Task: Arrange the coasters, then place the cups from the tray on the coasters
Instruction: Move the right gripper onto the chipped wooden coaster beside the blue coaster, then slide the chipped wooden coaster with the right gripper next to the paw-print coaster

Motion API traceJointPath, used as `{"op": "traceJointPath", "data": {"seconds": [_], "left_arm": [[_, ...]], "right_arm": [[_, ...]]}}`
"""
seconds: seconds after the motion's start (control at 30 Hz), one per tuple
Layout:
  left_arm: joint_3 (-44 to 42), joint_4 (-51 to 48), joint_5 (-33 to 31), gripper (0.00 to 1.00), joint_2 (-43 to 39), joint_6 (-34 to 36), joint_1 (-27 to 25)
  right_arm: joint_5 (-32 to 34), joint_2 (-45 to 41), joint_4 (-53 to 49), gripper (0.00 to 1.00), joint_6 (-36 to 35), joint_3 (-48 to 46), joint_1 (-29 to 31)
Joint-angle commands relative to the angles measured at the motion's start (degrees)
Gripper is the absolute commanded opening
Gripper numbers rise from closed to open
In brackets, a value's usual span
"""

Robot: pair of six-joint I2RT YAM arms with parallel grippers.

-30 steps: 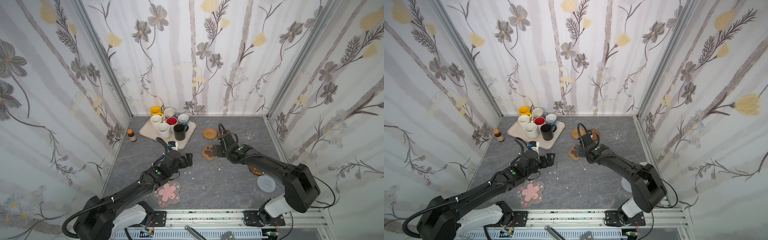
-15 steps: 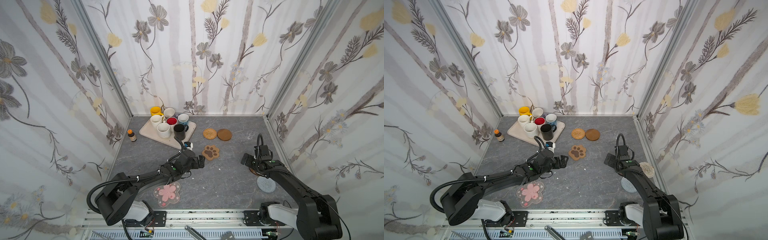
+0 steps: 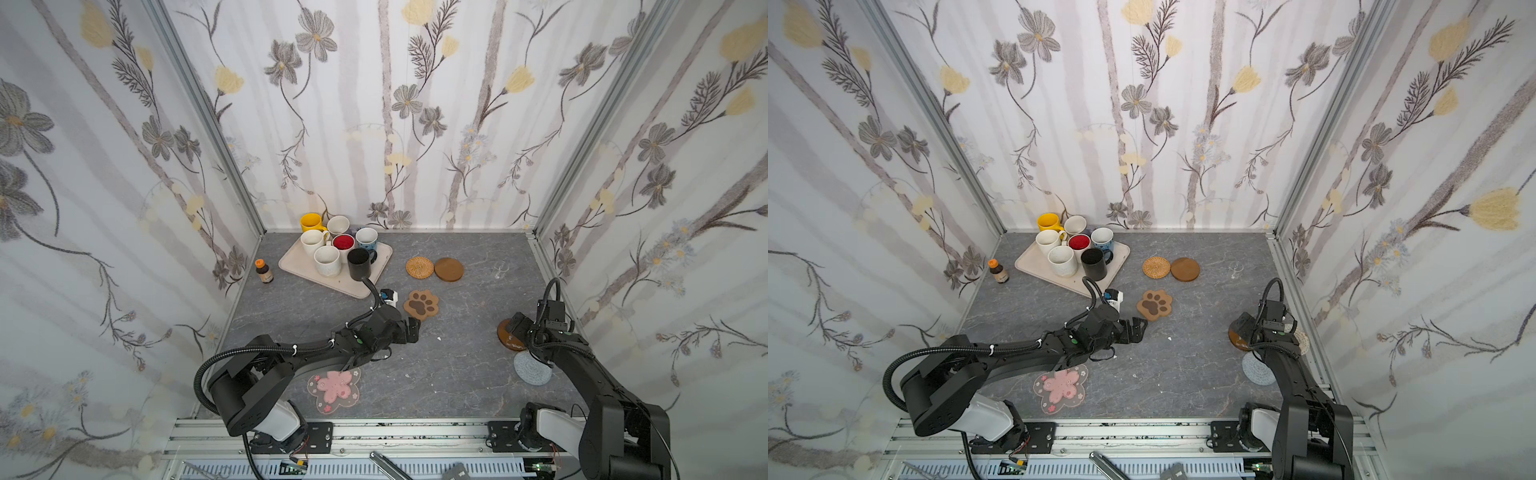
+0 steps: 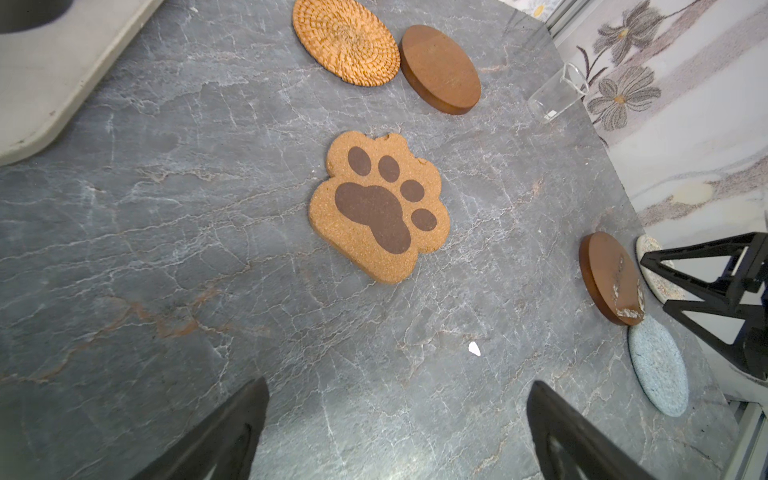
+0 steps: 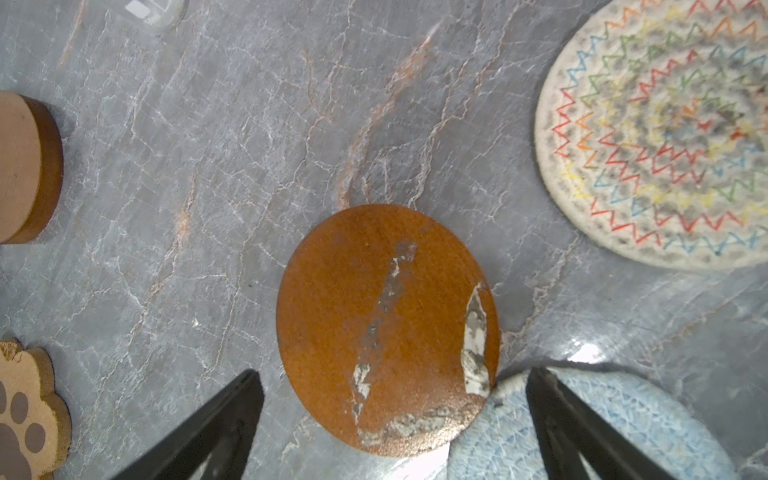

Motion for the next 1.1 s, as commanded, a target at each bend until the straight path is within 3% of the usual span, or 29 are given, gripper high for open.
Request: {"op": "traceJointPath", "data": {"seconds": [0.0, 0.63, 1.07], "left_arm": [[-0.5, 2.9, 0.0, 1.0, 0.3, -0.3, 0.0], [-3.9, 4.2, 0.0, 1.0, -1.9, 0.2, 0.1], [-6.4, 4.0, -0.4, 1.0, -5.6, 0.2, 0.9]], "right_arm": [[0.7, 1.6, 2.7, 1.0, -0.9, 0.1, -0.2], [-3.3, 10.1, 6.8, 0.96, -2.6, 2.4, 0.1], [-1.7, 15.3, 7.0, 0.94, -1.5, 7.5, 8.4]]}}
